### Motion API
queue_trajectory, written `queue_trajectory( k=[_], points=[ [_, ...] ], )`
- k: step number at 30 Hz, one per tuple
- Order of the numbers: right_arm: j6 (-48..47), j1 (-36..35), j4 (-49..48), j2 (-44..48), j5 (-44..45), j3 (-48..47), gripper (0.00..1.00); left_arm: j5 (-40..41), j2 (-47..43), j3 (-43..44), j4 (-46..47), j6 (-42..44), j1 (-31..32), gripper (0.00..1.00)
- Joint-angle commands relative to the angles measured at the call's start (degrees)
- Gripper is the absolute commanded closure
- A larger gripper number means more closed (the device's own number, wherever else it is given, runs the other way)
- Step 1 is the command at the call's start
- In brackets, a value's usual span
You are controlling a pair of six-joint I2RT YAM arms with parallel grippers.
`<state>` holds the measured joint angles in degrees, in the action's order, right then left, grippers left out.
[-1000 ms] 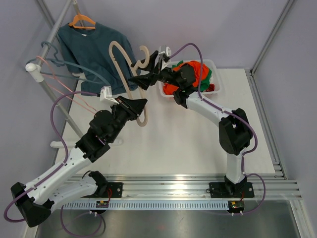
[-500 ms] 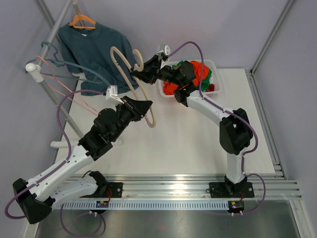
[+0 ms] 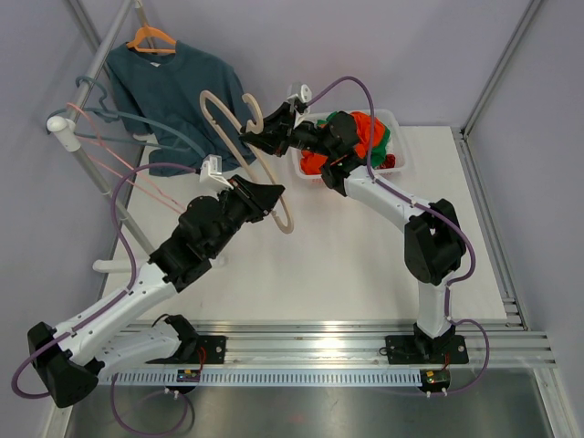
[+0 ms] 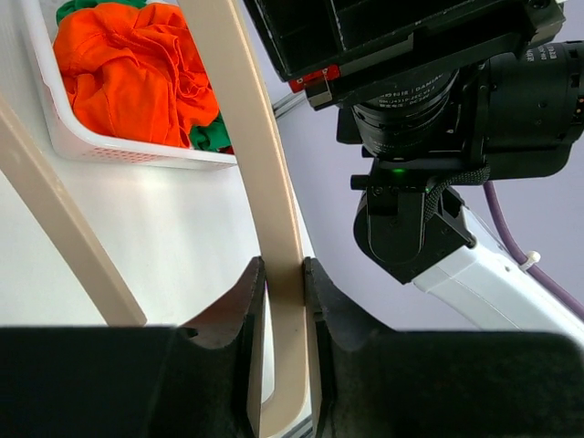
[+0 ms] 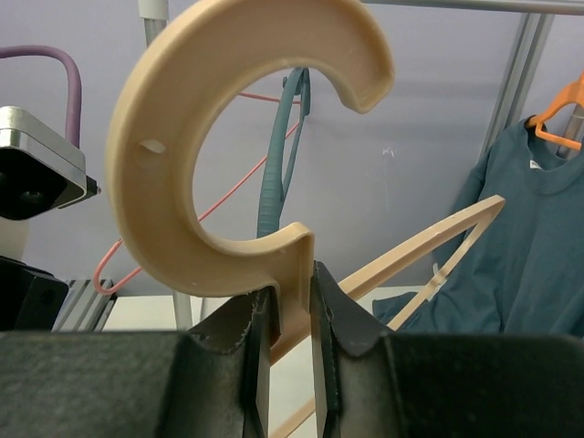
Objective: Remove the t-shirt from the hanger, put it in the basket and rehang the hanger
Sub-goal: Pass the hanger from the left arm to the right, then pass the hanger from the right arm to the left
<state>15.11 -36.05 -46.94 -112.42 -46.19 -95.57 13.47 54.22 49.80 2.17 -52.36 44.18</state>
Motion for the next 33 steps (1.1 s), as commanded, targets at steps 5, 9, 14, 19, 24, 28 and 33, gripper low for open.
queue_trajectory(
  k=[5, 9, 14, 19, 24, 28, 33],
  points=[
    [3.17, -0.6, -0.17, 3.35, -5.13, -2.69, 1.0, 1.99, 0.8, 2.23, 0.73, 2.61, -1.03, 0.61],
    [3.08, -0.6, 0.09, 3.52, -5.22, -2.61, 1.0, 1.47, 0.98, 2.41, 0.29, 2.7, -1.12, 0.42],
    [2.9, -0.6, 0.36, 3.18, -5.75, -3.13, 1.0, 0.77, 1.15, 2.67, 0.11, 2.35, -1.47, 0.43],
    [2.12, -0.69, 0.27, 2.73, -7.24, -3.4, 1.0, -1.51, 1.24, 3.46, -1.82, 1.38, -1.91, 0.47],
    [-2.09, -0.68, 6.57, 1.86, -9.43, -6.03, 1.0, -6.96, 2.82, 7.23, -8.93, -1.08, -3.4, 0.45],
    [-4.65, -0.69, 11.16, 0.98, -11.11, -8.49, 1.0, -8.99, 3.35, 7.24, -9.91, -1.52, -4.1, 0.45],
    [-5.62, -0.77, 12.66, 0.36, -12.16, -9.02, 1.0, -9.78, 2.91, 6.71, -9.47, -1.96, -4.46, 0.54]
  ],
)
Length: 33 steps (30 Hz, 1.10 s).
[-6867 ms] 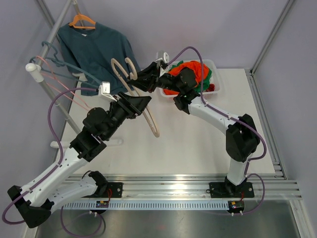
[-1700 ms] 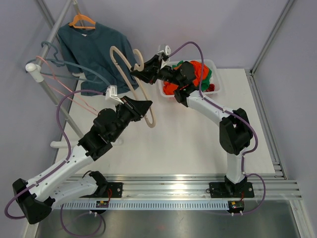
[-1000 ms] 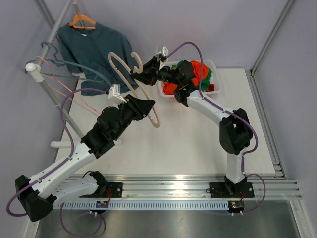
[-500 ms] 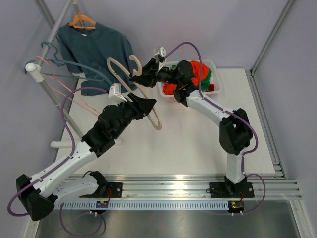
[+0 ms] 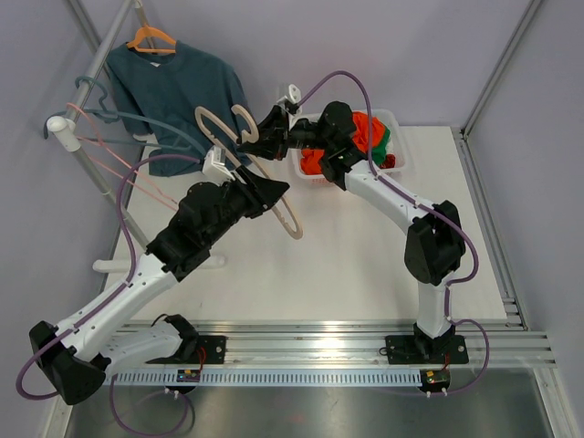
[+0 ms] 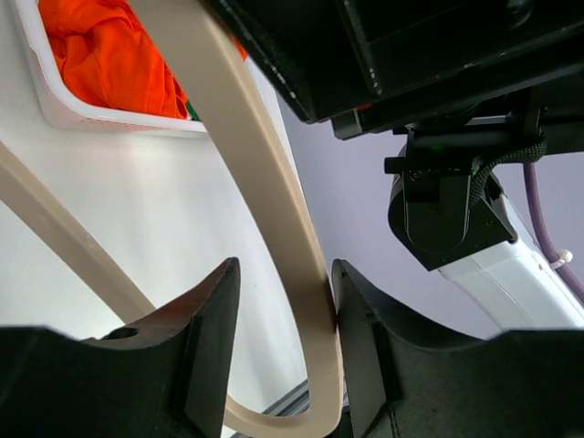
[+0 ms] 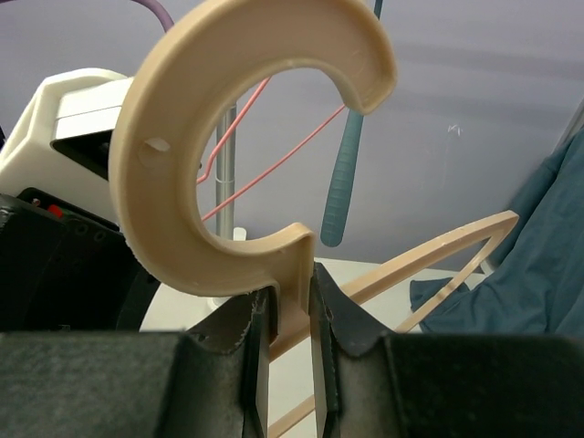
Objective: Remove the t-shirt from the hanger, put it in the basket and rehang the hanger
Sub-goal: Pass the hanger from the right arm to the left
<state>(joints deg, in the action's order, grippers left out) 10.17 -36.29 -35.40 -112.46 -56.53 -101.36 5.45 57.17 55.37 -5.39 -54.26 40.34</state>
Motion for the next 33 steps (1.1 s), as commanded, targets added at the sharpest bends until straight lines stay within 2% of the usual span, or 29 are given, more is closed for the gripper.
queue_trajectory(
  k=[1, 6, 12, 14, 15, 17, 18, 19, 23, 28, 29, 30, 32, 33],
  points=[
    [-0.94, -0.53, 1.29, 0.23, -1.65, -3.32, 1.0, -2.11, -0.12, 1.23, -1.91, -0.32, -0.7, 0.55],
    [-2.17, -0.53, 2.61, -1.09, -1.48, -4.02, 1.0, -2.29, -0.57, 1.14, -2.17, -0.67, -0.7, 0.72],
    [-4.72, -0.62, 5.69, -1.62, -1.3, -4.99, 1.0, -4.04, 0.93, 1.93, -3.57, -1.55, -1.14, 0.85],
    [-5.25, -0.62, 5.87, -1.44, -1.12, -4.81, 0.97, -4.66, 1.46, 2.02, -3.84, -2.08, -1.49, 0.91],
    [-5.25, -0.62, 5.87, -1.44, -1.04, -4.64, 0.96, -4.92, 1.46, 1.84, -3.84, -2.86, -1.75, 0.98],
    [-5.43, -0.62, 5.6, -1.44, -1.12, -4.55, 0.93, -5.1, 1.28, 1.41, -3.58, -3.74, -2.45, 1.0],
    [-5.43, -0.62, 5.43, -1.44, -1.12, -4.46, 0.9, -6.67, 1.37, 1.23, -3.14, -4.62, -2.72, 1.0],
    [-5.34, -0.62, 4.99, -1.44, -1.21, -4.37, 0.83, -7.12, 1.37, 1.05, -2.88, -5.15, -2.89, 1.0],
    [-4.99, -0.53, 3.76, -1.53, -1.47, -4.11, 0.66, -9.67, 1.37, 0.7, -1.91, -8.4, -4.3, 1.0],
    [-4.81, -0.53, 1.3, -1.0, -0.07, -2.79, 0.63, -11.08, 2.07, 1.58, -1.82, -13.41, -5.18, 1.0],
    [-4.73, -0.62, 1.03, -0.91, 0.02, -2.44, 0.58, -12.04, 2.33, 1.84, -2.08, -13.76, -5.44, 1.0],
    [-4.73, -0.62, 0.77, -0.91, 0.19, -2.26, 0.46, -12.65, 2.94, 2.19, -2.69, -14.38, -5.62, 1.0],
    [-4.55, -0.62, -0.28, -0.65, 0.54, -1.91, 0.41, -14.58, 3.48, 3.42, -3.14, -14.91, -6.49, 1.0],
    [-4.38, -0.62, -0.72, -0.65, 0.55, -1.56, 0.33, -15.2, 3.65, 3.69, -3.05, -15.43, -6.85, 1.0]
  ],
)
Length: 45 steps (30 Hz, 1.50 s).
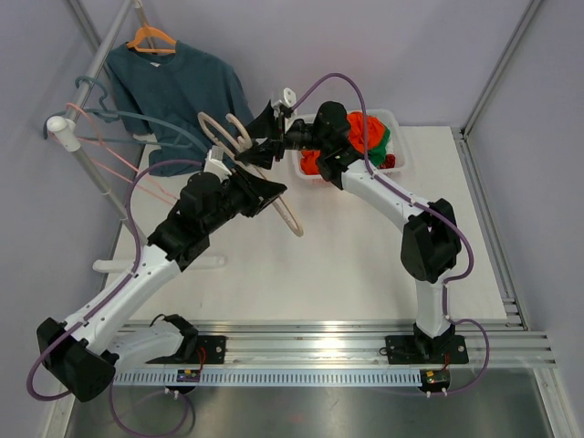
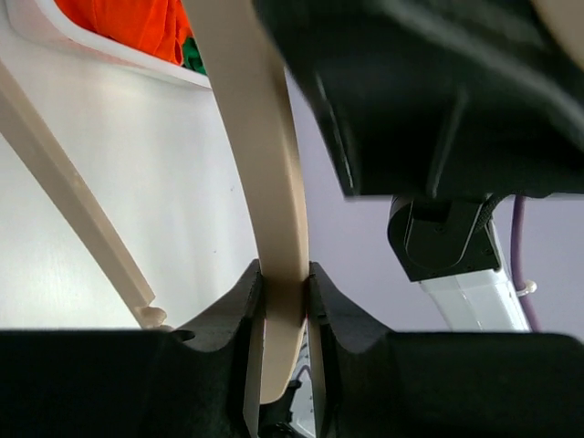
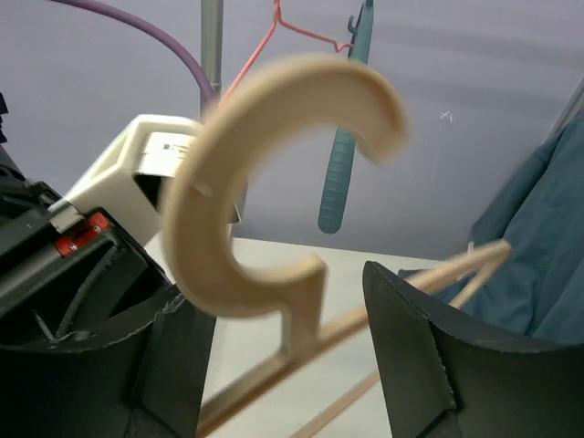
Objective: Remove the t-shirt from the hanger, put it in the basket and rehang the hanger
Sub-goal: Pass the hanger from the right arm to the left, then hang the hanger back to the clothesline with the left arm
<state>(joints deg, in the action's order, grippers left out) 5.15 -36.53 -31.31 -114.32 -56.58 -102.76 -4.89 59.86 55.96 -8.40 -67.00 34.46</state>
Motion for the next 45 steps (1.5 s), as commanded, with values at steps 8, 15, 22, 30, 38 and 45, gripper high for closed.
queue_trajectory(
  k=[8, 15, 22, 30, 38, 45],
  points=[
    [1.27, -0.21, -7.71, 1.91, 3.74, 1.42, 0.01, -5.06, 1.32, 3.19, 1.2, -2.96, -2.29, 1.0],
    [2.76, 0.76, -13.77, 5.33, 8.75, 6.42, 0.01, -1.45, 1.23, 2.92, 2.25, -1.73, -2.73, 1.0],
    [7.68, 4.36, -25.9, 13.24, 12.28, 18.89, 0.01, 4.61, 2.81, 3.27, 4.45, -0.68, -2.9, 1.0],
    [5.67, 6.38, -24.94, 21.23, 15.96, 25.85, 0.01, 10.15, 6.85, 5.56, 6.73, 0.73, -3.34, 1.0],
    [2.68, 7.88, -22.22, 28.0, 19.13, 32.79, 0.01, 18.68, 10.28, 11.35, 6.03, 2.31, -5.28, 1.0],
    [0.92, 8.5, -20.81, 32.84, 21.68, 38.24, 0.01, 22.02, 9.93, 14.6, 3.75, 1.97, -8.17, 1.0]
  ],
)
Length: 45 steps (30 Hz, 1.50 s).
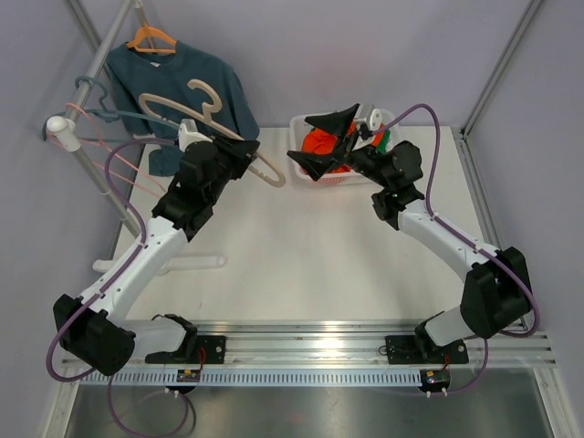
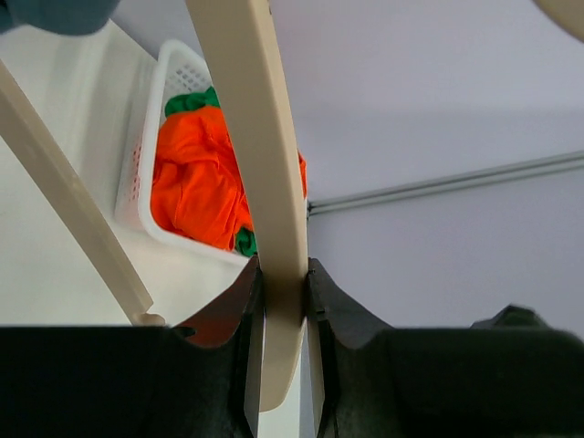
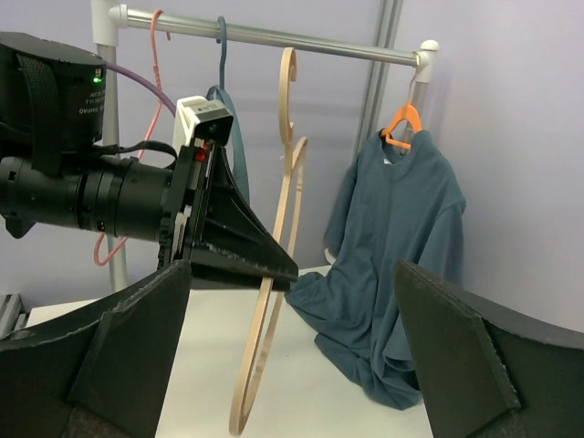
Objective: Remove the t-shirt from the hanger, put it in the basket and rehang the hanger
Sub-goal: Hang the hanger back to the clothesline with the left arm
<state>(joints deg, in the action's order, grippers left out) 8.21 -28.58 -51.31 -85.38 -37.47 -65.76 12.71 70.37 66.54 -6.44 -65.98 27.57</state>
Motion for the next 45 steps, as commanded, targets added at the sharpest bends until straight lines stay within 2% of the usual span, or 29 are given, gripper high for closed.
queue_trajectory(
  k=[1, 11, 17, 23, 33, 45],
  points=[
    [-2.14, 0.54, -0.72, 4.26, 2.67, 1.59, 0.01, 4.52, -0.67, 4.73, 0.82, 1.2, -1.55, 1.0],
    [-2.06, 0.72, -1.07, 6.11, 2.41, 4.5, 0.0, 6.36, 2.05, 12.03, -0.86, 1.29, -7.0, 1.0],
    [-2.14, 0.72, -1.07, 6.81, 2.23, 5.2, 0.01, 3.99, 7.23, 16.51, -1.82, 0.15, -11.04, 1.0],
    [-2.41, 0.72, -0.72, 7.51, 2.05, 5.73, 0.0, 8.12, 7.85, 15.81, 2.04, 1.46, -12.8, 1.0],
    [-2.58, 0.72, 0.24, 7.86, 1.26, 5.9, 0.01, 5.48, 9.09, 18.71, 0.64, 0.59, -16.32, 1.0],
    [-2.41, 0.72, -0.19, 8.3, 0.82, 6.25, 0.0, 5.92, 8.91, 18.53, -0.15, -0.12, -15.62, 1.0]
  ],
)
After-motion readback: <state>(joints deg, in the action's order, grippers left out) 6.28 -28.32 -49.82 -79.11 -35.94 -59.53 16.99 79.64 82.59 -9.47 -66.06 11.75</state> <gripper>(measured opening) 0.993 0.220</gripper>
